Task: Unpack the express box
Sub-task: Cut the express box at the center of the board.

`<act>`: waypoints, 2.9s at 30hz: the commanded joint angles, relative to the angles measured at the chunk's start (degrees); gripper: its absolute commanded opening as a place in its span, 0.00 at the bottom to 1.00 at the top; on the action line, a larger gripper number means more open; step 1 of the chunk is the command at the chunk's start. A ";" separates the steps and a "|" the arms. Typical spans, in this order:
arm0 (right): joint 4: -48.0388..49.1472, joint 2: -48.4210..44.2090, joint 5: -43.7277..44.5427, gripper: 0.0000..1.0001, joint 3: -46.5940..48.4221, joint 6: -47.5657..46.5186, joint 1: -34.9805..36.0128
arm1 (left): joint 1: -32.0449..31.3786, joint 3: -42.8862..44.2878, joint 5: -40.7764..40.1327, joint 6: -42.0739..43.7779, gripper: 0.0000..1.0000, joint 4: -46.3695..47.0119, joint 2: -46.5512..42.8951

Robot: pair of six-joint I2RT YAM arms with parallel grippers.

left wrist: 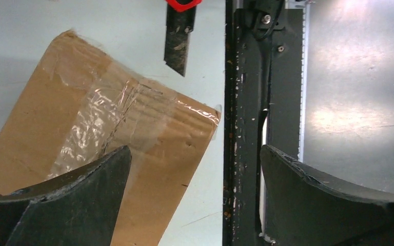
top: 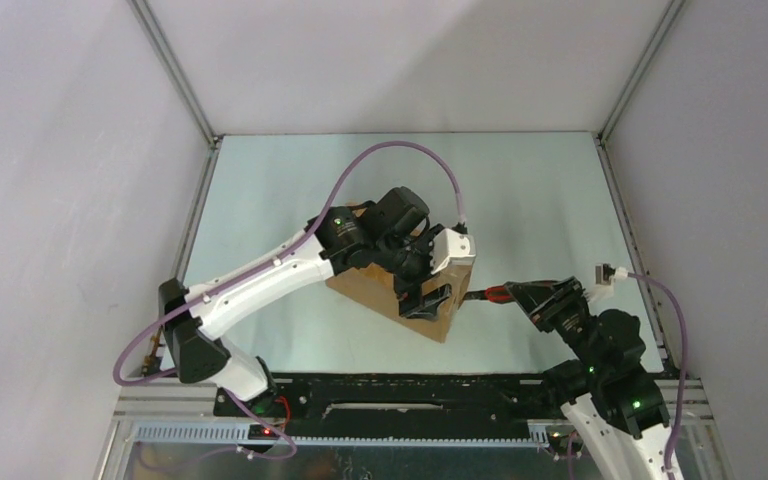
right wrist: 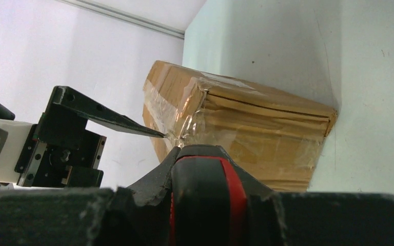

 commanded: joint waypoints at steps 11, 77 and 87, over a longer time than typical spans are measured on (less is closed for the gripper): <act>4.44 -0.97 -3.04 0.00 -4.24 0.46 -0.21 | -0.54 0.04 -9.20 4.63 1.00 3.94 2.95; 6.94 -8.76 7.73 0.00 -6.12 13.11 -0.47 | 0.60 -14.21 -26.02 -10.10 1.00 11.01 -12.48; 18.04 -8.71 6.70 0.00 -13.25 20.55 -0.51 | 13.70 -26.29 -37.09 -25.62 1.00 20.45 -28.88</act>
